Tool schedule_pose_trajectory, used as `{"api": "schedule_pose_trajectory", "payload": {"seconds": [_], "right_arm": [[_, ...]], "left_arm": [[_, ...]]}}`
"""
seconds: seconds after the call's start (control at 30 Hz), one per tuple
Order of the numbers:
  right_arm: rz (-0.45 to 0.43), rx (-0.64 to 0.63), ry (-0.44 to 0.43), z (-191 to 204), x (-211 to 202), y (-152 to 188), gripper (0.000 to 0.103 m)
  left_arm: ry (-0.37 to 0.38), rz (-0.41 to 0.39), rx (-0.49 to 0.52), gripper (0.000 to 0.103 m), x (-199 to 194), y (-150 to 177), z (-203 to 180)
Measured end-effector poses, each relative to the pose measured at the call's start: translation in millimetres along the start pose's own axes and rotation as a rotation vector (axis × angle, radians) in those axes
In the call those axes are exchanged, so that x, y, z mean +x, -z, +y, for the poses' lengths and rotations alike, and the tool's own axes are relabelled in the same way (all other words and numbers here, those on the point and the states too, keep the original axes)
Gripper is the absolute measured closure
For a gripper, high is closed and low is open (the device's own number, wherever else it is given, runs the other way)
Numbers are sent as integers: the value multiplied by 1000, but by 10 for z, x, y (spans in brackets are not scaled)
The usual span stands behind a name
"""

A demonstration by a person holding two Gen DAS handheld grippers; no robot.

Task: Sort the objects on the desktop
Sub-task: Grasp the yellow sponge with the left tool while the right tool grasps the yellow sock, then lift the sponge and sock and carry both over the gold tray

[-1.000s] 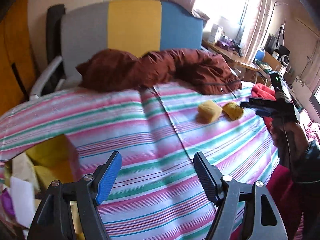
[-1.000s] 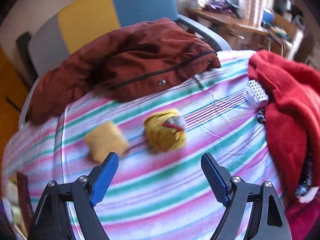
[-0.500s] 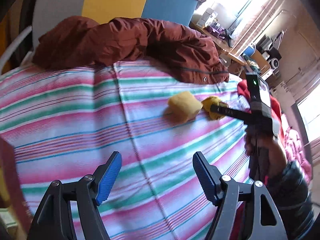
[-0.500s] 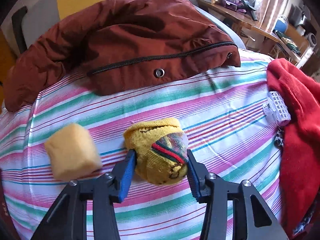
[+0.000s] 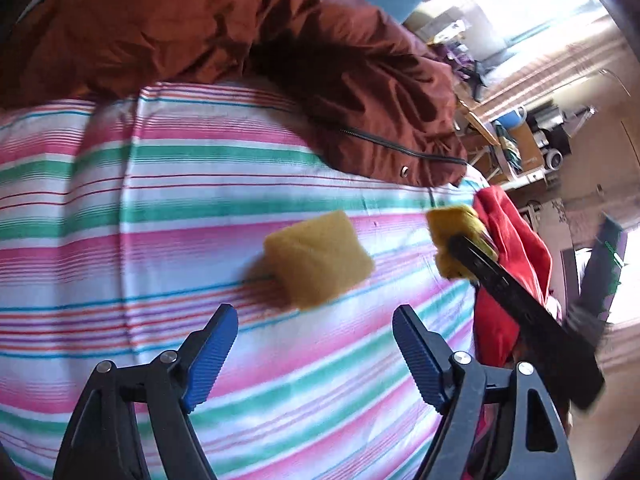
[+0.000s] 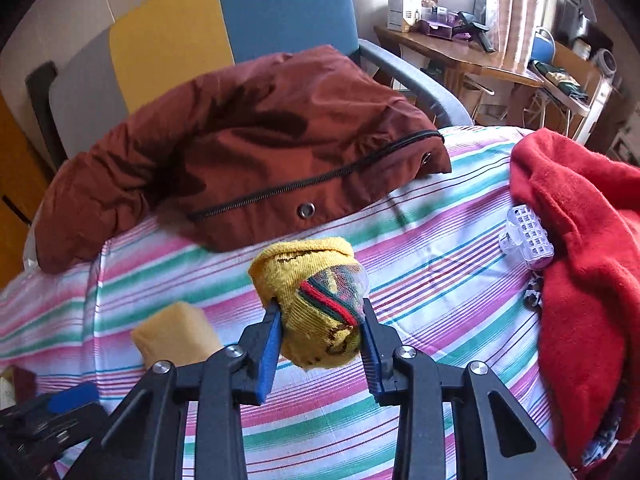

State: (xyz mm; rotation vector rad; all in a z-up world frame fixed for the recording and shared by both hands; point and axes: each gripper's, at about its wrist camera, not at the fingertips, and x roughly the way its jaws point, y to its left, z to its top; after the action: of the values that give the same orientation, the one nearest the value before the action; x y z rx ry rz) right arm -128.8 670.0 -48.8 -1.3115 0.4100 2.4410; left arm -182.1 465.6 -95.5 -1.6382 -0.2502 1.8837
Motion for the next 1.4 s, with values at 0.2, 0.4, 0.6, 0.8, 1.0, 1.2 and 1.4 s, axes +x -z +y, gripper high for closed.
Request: {"api": "schedule_pose_trajectory", "payload": {"seconds": [0.2, 0.4, 0.6, 0.8, 1.0, 1.2, 1.4], "right_arm": [[-38, 5, -40, 16, -134, -38, 67], [-58, 18, -66, -9, -213, -75, 67], [-61, -31, -82, 79, -239, -57, 67], [-33, -142, -108, 300, -169, 36, 67], [20, -268, -116, 563, -20, 205, 67], [42, -387, -126, 818, 37, 400, 67], [80, -416, -104, 891, 128, 506, 67]], "left_arm": [[-67, 1, -19, 18, 323, -208, -197], [-167, 12, 9, 20, 596, -276, -254], [-231, -35, 172, 40, 583, -163, -312], [-254, -78, 249, 41, 383, 79, -200], [-277, -153, 290, 42, -92, 363, -42], [-302, -264, 306, 42, -753, 608, 88], [-359, -371, 323, 42, -1369, 829, 221]]}}
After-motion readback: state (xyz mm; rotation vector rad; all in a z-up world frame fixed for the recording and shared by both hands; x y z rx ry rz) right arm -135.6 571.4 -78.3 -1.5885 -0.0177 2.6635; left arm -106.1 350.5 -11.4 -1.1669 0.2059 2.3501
